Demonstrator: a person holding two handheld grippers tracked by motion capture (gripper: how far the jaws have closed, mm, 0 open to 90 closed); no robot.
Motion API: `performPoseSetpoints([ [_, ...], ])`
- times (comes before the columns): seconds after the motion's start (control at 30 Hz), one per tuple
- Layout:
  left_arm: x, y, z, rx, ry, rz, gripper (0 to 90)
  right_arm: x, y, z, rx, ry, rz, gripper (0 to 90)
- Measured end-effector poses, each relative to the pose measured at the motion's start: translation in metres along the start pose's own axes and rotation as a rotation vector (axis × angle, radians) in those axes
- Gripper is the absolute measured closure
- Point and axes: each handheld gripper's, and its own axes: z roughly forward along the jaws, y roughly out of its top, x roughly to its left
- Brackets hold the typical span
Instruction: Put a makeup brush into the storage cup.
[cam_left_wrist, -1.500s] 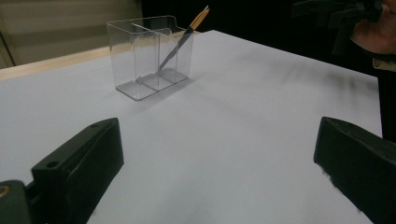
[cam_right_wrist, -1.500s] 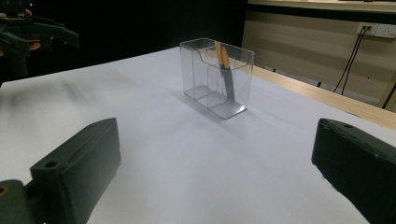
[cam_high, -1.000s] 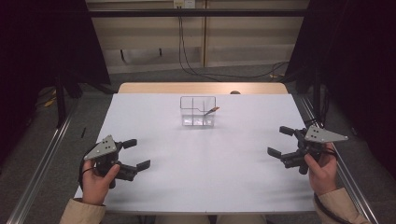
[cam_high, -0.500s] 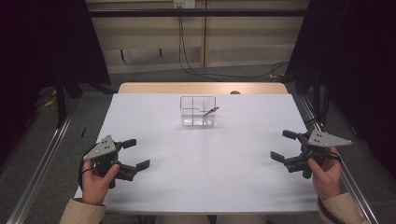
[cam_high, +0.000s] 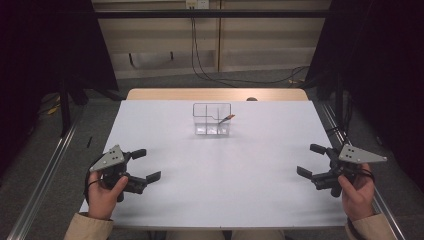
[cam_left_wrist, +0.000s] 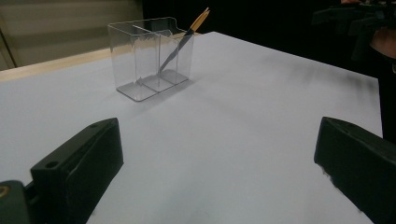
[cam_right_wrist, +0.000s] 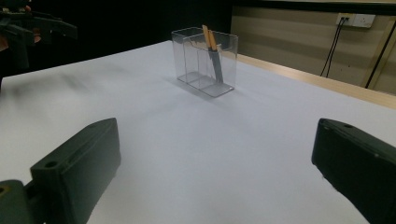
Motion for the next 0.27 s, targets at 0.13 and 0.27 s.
performPoseSetpoints([
  [0.13,-0.0002,-0.0001,-0.0002,-0.001,0.000,0.000,1.2,0.0000,-0.0005,-0.0004,-0.002,0.004,0.009,0.9],
  [0.27,0.0000,-0.0002,-0.0007,0.000,0.001,0.001,1.2,-0.0003,-0.0008,0.0001,-0.002,-0.002,0.007,0.9],
])
